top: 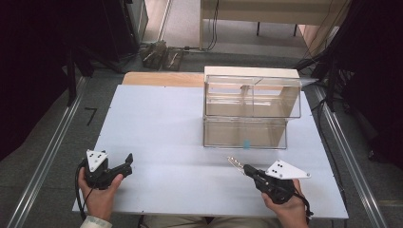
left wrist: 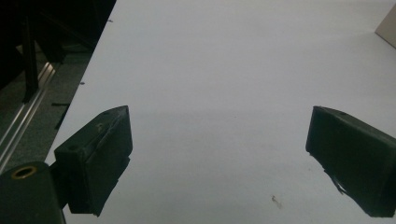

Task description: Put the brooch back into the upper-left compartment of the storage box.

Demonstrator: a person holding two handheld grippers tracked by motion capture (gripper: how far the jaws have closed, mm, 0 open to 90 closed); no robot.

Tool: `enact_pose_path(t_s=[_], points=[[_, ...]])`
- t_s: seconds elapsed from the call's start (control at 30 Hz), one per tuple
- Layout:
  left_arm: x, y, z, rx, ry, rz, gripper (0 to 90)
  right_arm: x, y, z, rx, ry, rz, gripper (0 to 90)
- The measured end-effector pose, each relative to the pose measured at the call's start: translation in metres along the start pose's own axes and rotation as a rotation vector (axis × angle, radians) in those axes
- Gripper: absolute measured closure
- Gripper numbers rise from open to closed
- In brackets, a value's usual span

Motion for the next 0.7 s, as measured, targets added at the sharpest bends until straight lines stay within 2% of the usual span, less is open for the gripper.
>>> enact_pose_path(t_s=[0.23,0.7], points=[[0.0,0.0,0.0,0.002,0.0,-0.001,6.4,0.0,-0.009,0.005,-0.028,-0.014,-0.013,87.4],[0.0,0.0,0.0,0.003,0.003,0.0,6.4,0.001,-0.028,0.01,-0.066,-0.014,-0.003,87.4]])
Point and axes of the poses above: each handheld gripper's, and its own axes: z roughly backward along the jaws, y roughly out of its underside, x roughly to its left, the point moved 2 cm from there along -z, roughly forward along the jaws, and after that the axes turned 6 degrees about -z, right-handed, at the moved point
